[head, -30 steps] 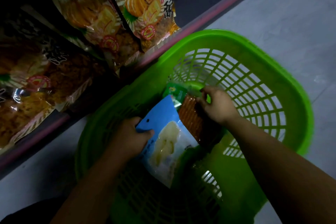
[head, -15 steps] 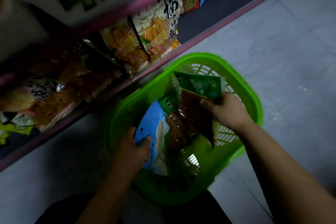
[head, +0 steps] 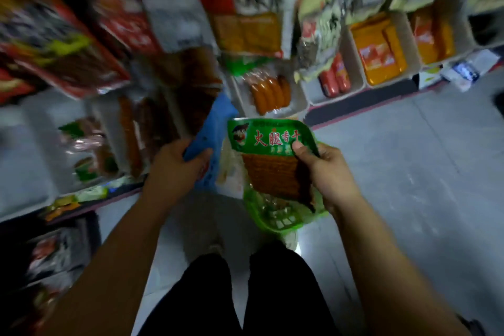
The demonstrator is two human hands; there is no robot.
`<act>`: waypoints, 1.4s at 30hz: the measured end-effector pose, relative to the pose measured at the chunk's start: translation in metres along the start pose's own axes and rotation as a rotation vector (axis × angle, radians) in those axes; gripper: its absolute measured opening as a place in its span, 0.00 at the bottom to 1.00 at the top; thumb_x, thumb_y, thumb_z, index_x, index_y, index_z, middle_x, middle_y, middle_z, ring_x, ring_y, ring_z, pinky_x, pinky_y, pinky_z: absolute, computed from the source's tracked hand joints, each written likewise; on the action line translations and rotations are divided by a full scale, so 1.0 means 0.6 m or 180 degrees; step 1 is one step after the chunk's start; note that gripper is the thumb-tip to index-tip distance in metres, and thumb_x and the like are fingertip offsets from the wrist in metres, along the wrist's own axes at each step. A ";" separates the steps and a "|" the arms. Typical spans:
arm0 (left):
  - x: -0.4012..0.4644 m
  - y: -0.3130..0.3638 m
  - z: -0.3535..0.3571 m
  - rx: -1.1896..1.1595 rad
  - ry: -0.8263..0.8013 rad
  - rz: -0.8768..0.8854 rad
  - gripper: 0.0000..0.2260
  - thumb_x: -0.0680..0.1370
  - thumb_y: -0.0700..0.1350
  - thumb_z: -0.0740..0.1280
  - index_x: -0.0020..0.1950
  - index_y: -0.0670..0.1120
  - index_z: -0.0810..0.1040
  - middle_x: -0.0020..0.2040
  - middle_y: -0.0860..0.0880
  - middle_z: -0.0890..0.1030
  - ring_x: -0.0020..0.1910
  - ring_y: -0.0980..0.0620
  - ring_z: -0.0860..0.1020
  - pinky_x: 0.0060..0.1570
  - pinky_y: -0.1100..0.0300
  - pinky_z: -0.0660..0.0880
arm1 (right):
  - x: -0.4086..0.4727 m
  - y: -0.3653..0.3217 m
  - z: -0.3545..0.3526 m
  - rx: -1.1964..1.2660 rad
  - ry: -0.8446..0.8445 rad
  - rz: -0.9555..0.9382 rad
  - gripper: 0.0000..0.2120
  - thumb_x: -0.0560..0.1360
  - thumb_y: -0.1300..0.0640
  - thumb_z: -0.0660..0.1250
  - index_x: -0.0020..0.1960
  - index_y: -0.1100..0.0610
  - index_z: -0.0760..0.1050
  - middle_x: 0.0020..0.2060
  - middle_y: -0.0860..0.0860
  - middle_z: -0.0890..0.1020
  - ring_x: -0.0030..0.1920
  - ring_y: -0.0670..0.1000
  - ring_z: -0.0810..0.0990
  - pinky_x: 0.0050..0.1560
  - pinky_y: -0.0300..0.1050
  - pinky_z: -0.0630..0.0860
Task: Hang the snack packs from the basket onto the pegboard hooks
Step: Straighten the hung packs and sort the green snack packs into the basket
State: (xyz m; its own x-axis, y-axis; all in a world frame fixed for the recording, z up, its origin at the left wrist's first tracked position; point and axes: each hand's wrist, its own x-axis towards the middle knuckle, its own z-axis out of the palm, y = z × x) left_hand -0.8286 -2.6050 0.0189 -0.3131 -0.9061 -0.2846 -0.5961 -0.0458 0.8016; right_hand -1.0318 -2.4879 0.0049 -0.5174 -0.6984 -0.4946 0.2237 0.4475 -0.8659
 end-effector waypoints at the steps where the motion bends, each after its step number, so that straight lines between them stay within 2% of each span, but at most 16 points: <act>1: -0.011 0.017 -0.039 0.0029 0.0114 0.0102 0.06 0.76 0.41 0.68 0.42 0.53 0.77 0.37 0.52 0.78 0.37 0.58 0.77 0.42 0.58 0.76 | -0.006 -0.033 0.018 -0.0037 -0.0131 -0.0165 0.09 0.77 0.57 0.66 0.42 0.59 0.82 0.40 0.54 0.86 0.43 0.52 0.83 0.48 0.48 0.78; 3: -0.038 0.038 -0.111 0.0150 0.0410 0.0273 0.03 0.76 0.42 0.68 0.44 0.48 0.79 0.37 0.48 0.79 0.40 0.49 0.78 0.48 0.48 0.75 | -0.017 -0.088 0.059 -0.0184 -0.0328 -0.0430 0.09 0.76 0.56 0.67 0.40 0.58 0.81 0.37 0.52 0.85 0.40 0.50 0.82 0.46 0.45 0.77; 5: -0.059 0.047 -0.179 0.0341 0.0800 0.0599 0.03 0.77 0.43 0.67 0.47 0.44 0.80 0.36 0.48 0.78 0.37 0.48 0.77 0.48 0.45 0.75 | -0.027 -0.137 0.107 -0.0208 -0.0505 -0.0712 0.10 0.75 0.54 0.69 0.40 0.60 0.82 0.40 0.57 0.86 0.42 0.52 0.82 0.48 0.48 0.77; 8: -0.089 0.048 -0.273 0.0536 0.1247 0.0896 0.08 0.77 0.43 0.66 0.53 0.42 0.81 0.33 0.51 0.76 0.33 0.52 0.74 0.37 0.56 0.71 | -0.063 -0.197 0.191 -0.0277 -0.0553 -0.1366 0.11 0.74 0.54 0.70 0.36 0.59 0.82 0.33 0.49 0.83 0.37 0.45 0.79 0.39 0.39 0.75; 10: -0.104 0.051 -0.335 0.0562 0.1496 0.1164 0.06 0.76 0.43 0.68 0.53 0.47 0.81 0.38 0.52 0.76 0.38 0.53 0.74 0.39 0.65 0.70 | -0.095 -0.228 0.248 -0.0260 -0.0488 -0.1799 0.13 0.74 0.55 0.70 0.37 0.64 0.80 0.31 0.50 0.80 0.33 0.43 0.74 0.31 0.35 0.70; 12: -0.116 0.055 -0.404 0.0463 0.1511 0.1449 0.09 0.75 0.42 0.70 0.51 0.54 0.77 0.40 0.53 0.77 0.39 0.59 0.74 0.38 0.77 0.67 | -0.125 -0.255 0.304 -0.0134 -0.0510 -0.2109 0.10 0.72 0.57 0.72 0.34 0.60 0.80 0.29 0.46 0.80 0.31 0.41 0.75 0.30 0.32 0.69; 14: -0.129 0.061 -0.479 0.0319 0.1422 0.1763 0.10 0.72 0.45 0.70 0.46 0.59 0.74 0.40 0.60 0.78 0.37 0.66 0.75 0.38 0.76 0.70 | -0.156 -0.285 0.360 -0.0071 -0.0580 -0.2463 0.08 0.71 0.58 0.72 0.33 0.51 0.81 0.27 0.39 0.82 0.30 0.35 0.77 0.31 0.28 0.71; 17: -0.152 0.083 -0.577 0.0182 0.1312 0.2143 0.13 0.70 0.46 0.70 0.44 0.64 0.73 0.38 0.71 0.79 0.39 0.74 0.76 0.38 0.78 0.70 | -0.198 -0.337 0.429 0.0060 -0.0614 -0.3010 0.05 0.69 0.57 0.74 0.37 0.50 0.80 0.31 0.37 0.83 0.33 0.34 0.80 0.34 0.28 0.73; 21: -0.165 0.123 -0.673 0.0167 0.1053 0.2446 0.13 0.72 0.42 0.72 0.44 0.61 0.76 0.41 0.67 0.81 0.40 0.69 0.79 0.37 0.76 0.72 | -0.248 -0.429 0.486 -0.0033 -0.0793 -0.3553 0.08 0.65 0.53 0.73 0.43 0.45 0.79 0.37 0.39 0.84 0.40 0.35 0.80 0.42 0.29 0.74; 24: -0.164 0.154 -0.722 0.0355 0.1017 0.2595 0.10 0.71 0.45 0.74 0.41 0.60 0.78 0.41 0.64 0.82 0.40 0.67 0.80 0.37 0.74 0.73 | -0.276 -0.488 0.515 -0.0257 -0.1306 -0.3746 0.04 0.68 0.55 0.71 0.37 0.46 0.81 0.32 0.37 0.83 0.33 0.34 0.79 0.35 0.27 0.72; 25: -0.163 0.162 -0.736 0.0312 0.1084 0.2640 0.09 0.70 0.45 0.75 0.41 0.59 0.79 0.41 0.63 0.82 0.39 0.67 0.80 0.37 0.74 0.73 | -0.279 -0.504 0.522 -0.0337 -0.1342 -0.3861 0.07 0.69 0.55 0.71 0.33 0.48 0.80 0.28 0.37 0.81 0.30 0.33 0.76 0.32 0.26 0.70; 28: -0.153 0.181 -0.772 -0.0823 0.1373 0.2607 0.06 0.63 0.47 0.76 0.36 0.55 0.82 0.34 0.55 0.84 0.32 0.60 0.81 0.32 0.69 0.76 | -0.283 -0.554 0.541 -0.0396 -0.1162 -0.4193 0.13 0.72 0.56 0.71 0.29 0.52 0.77 0.22 0.39 0.74 0.25 0.35 0.70 0.26 0.28 0.63; 31: -0.140 0.206 -0.801 -0.2112 0.1631 0.2612 0.08 0.58 0.46 0.73 0.35 0.48 0.80 0.29 0.50 0.82 0.29 0.57 0.81 0.29 0.67 0.76 | -0.292 -0.601 0.560 0.0037 -0.1115 -0.4333 0.14 0.73 0.55 0.69 0.28 0.55 0.77 0.22 0.41 0.74 0.26 0.36 0.69 0.26 0.30 0.63; 35: -0.137 0.252 -0.827 -0.2252 0.1509 0.2749 0.13 0.62 0.52 0.72 0.43 0.47 0.84 0.41 0.45 0.86 0.38 0.50 0.84 0.34 0.63 0.79 | -0.309 -0.659 0.590 0.0460 -0.1058 -0.4573 0.16 0.73 0.53 0.68 0.28 0.57 0.74 0.22 0.42 0.73 0.25 0.37 0.68 0.25 0.31 0.63; 39: -0.122 0.305 -0.866 -0.1982 0.2451 0.3030 0.03 0.74 0.47 0.68 0.43 0.48 0.81 0.38 0.51 0.86 0.37 0.54 0.84 0.33 0.63 0.78 | -0.329 -0.729 0.616 0.0422 -0.1072 -0.4825 0.18 0.75 0.52 0.67 0.27 0.53 0.75 0.21 0.41 0.74 0.24 0.37 0.70 0.25 0.31 0.63; 42: -0.111 0.342 -0.895 -0.1551 0.3115 0.3224 0.05 0.78 0.45 0.66 0.44 0.52 0.79 0.37 0.57 0.85 0.38 0.59 0.83 0.36 0.64 0.78 | -0.331 -0.778 0.630 0.0071 -0.0756 -0.5068 0.20 0.75 0.46 0.66 0.33 0.60 0.76 0.25 0.53 0.78 0.29 0.42 0.73 0.29 0.46 0.69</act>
State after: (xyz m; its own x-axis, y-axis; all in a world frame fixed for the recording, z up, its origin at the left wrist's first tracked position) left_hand -0.5330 -2.7801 0.4845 0.2929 -0.5451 0.7855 -0.0727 0.8065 0.5868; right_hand -0.7217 -2.7693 0.4789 -0.0913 -0.4903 0.8668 -0.3771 -0.7886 -0.4858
